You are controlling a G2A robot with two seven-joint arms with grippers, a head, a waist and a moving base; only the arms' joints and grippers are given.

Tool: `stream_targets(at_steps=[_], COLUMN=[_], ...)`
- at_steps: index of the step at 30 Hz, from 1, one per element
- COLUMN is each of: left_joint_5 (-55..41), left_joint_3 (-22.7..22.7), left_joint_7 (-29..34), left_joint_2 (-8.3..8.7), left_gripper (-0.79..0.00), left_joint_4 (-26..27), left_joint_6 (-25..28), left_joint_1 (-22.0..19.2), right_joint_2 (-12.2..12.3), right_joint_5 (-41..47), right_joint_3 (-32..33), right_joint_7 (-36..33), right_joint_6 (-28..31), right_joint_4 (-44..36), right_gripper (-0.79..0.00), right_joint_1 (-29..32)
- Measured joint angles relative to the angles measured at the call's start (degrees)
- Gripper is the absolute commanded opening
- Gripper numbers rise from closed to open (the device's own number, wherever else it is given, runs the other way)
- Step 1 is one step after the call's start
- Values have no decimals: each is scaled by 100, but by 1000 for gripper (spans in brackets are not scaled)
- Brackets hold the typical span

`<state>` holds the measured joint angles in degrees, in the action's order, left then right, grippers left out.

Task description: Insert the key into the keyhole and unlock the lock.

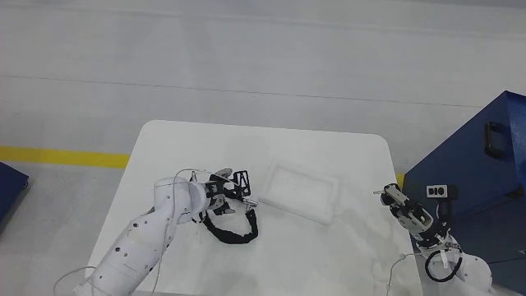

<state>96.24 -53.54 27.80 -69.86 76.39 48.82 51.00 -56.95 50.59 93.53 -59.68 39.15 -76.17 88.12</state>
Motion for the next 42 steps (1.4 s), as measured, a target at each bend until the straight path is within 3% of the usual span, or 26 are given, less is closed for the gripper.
stream_targets(at_steps=[2,5,15,19,29,30,31,32,33,35,42], left_joint_5=[-133,-327,-176,-187,-735,-794,-849,-910,-945,-993,-1095], left_joint_3=[214,287,392,696,2010,2137,2252,2389,2479,2645,2979], left_joint_7=[-78,-124,-98,19,326,306,287,261,246,234,105], left_joint_2=[-86,-141,-146,-246,-713,-760,-807,-866,-908,-998,-1253], left_gripper=[0,0,0,0,0,-12,-92,-111,-259,-379,-465], left_joint_4=[-382,-784,-702,-968,-2215,-2350,-2481,-2642,-2757,-2993,-3575], left_joint_6=[221,155,301,890,918,918,918,918,918,918,918], left_joint_1=[-294,-455,-484,-916,-2067,-2144,-2218,-2309,-2370,-2501,-2725], right_joint_2=[0,0,0,0,0,0,0,0,0,0,0], right_joint_5=[0,0,0,0,0,0,0,0,0,0,0], right_joint_3=[0,0,0,0,0,0,0,0,0,0,0], right_joint_7=[0,0,0,0,0,0,0,0,0,0,0], right_joint_6=[0,0,0,0,0,0,0,0,0,0,0], right_joint_4=[0,0,0,0,0,0,0,0,0,0,0], right_gripper=[-785,-785,-785,-785,-785,-785,-785,-785,-785,-785,-785], right_joint_1=[0,0,0,0,0,0,0,0,0,0,0])
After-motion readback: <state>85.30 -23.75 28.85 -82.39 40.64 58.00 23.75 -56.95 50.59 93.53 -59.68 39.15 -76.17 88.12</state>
